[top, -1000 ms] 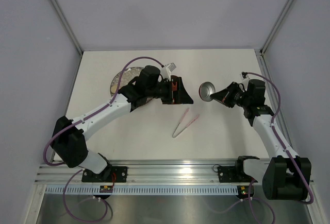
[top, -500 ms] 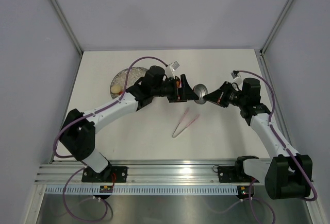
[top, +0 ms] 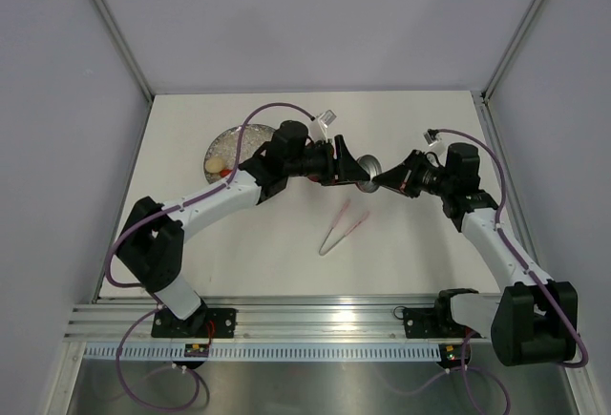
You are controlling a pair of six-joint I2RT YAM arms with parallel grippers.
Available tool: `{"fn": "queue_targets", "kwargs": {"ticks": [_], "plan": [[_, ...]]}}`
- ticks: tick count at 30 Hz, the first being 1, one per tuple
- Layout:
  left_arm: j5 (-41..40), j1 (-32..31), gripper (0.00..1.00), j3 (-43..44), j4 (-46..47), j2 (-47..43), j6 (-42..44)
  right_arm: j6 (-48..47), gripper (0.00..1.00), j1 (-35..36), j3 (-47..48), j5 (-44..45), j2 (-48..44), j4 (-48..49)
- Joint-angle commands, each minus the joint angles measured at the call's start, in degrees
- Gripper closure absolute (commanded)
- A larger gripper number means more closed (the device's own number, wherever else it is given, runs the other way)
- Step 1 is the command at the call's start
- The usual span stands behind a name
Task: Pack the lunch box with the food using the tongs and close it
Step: Pick up the box lid from the center of the board.
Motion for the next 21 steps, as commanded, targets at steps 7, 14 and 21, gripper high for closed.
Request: {"fn": "queue_targets", "kwargs": {"ticks": [7,14,21], "plan": [[0.44,-0.65,0.70,2.18,2.47,0.00,1.22,1.63,1.00,1.04,1.52,-2.75,0.90,5.29],[-1.75,-0.74,1.00,4.20,-4.31,-0.62,5.62,1.80,0.96,1.05,2.05,-1.78,1.87,4.42],[-6.67,-0.56,1.00,7.09,-15.09,-1.41,10.28,-0.47,0.29,1.05,5.03,1.81,0.91,-4.51]]}}
